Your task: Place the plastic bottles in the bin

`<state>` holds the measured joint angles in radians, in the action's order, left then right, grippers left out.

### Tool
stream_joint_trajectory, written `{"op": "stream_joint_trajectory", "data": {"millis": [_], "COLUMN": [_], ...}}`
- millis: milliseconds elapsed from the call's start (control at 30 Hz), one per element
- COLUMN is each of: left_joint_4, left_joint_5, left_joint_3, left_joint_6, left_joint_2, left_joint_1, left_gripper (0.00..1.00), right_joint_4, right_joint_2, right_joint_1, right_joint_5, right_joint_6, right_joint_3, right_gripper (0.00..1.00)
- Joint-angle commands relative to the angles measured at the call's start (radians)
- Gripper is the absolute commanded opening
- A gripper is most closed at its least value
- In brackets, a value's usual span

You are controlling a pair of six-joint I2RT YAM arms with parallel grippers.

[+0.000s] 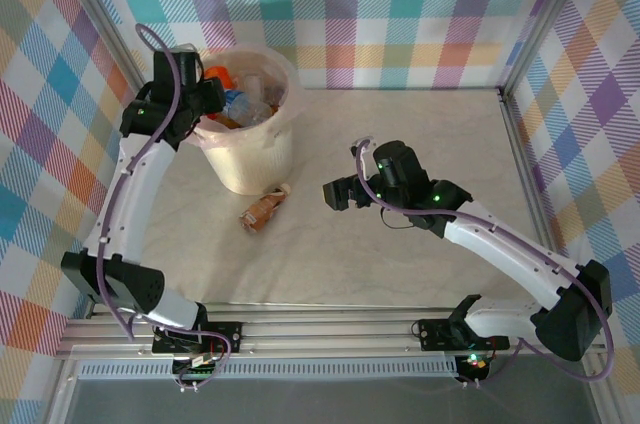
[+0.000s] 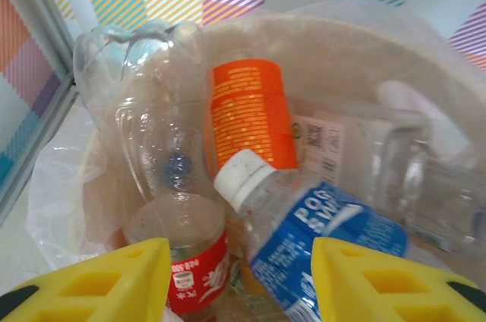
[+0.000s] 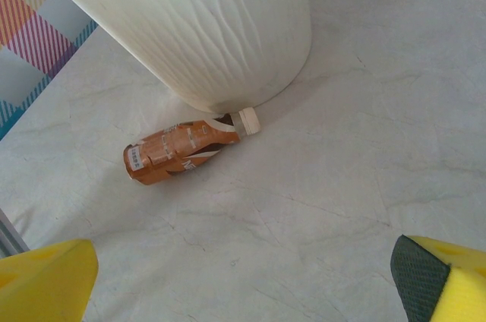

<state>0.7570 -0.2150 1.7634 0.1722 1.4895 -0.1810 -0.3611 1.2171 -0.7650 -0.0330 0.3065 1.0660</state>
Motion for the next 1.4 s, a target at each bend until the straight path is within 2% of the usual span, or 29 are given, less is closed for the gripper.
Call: {"op": "stream_joint_trajectory", "data": {"millis": [0, 233, 333, 533, 667, 800, 967, 1100, 1233, 1367], "left_joint_4": [-0.024, -0.060, -0.076, -0.128, -0.170, -0.221, -0.348, -0.437, -0.558, -0.583], "left_joint_5": [0.074, 0.180, 0.205, 0.149, 0.058, -0.059, -0.155, -0.221, -0.241, -0.266], "left_joint_3": [-0.026, -0.192, -0.311, -0.544, -0.706, -0.859, -1.029, -1.115, -1.187, -1.169], "left_joint_6": [0.030, 0.079, 0.073, 0.042, 0.003, -0.018, -0.036, -0.050, -0.050, -0.044], "left_joint_2": [-0.065, -0.236, -0.332, -0.508, -0.571, -0.597, -0.598, -0.554, -0.487, -0.404], "left_joint_1": [-0.004, -0.029, -0.105, -0.297, -0.412, -0.486, -0.494, -0.493, -0.492, -0.488], "left_gripper": [0.55, 0.62, 0.67, 0.74, 0.82, 0.90, 0.99, 1.00, 1.00, 1.00], "right_joint_4": [0.006, -0.007, -0.017, -0.096, -0.150, -0.170, -0.171, -0.170, -0.163, -0.154], "right_joint_2": [0.005, 0.004, -0.002, -0.038, -0.079, -0.132, -0.187, -0.208, -0.218, -0.215], "right_joint_1": [0.003, 0.003, 0.003, 0.005, 0.007, 0.023, 0.040, 0.041, 0.041, 0.041], "right_joint_5": [0.012, -0.021, -0.069, -0.248, -0.349, -0.399, -0.420, -0.432, -0.442, -0.442], "right_joint_6": [0.002, 0.025, 0.048, 0.113, 0.174, 0.230, 0.252, 0.259, 0.263, 0.264], "right_joint_3": [0.028, 0.020, 0.016, 0.008, -0.006, -0.041, -0.077, -0.090, -0.098, -0.101], "right_gripper": [1.00, 1.00, 1.00, 1.00, 1.00, 1.00, 1.00, 1.00, 1.00, 1.00]}}
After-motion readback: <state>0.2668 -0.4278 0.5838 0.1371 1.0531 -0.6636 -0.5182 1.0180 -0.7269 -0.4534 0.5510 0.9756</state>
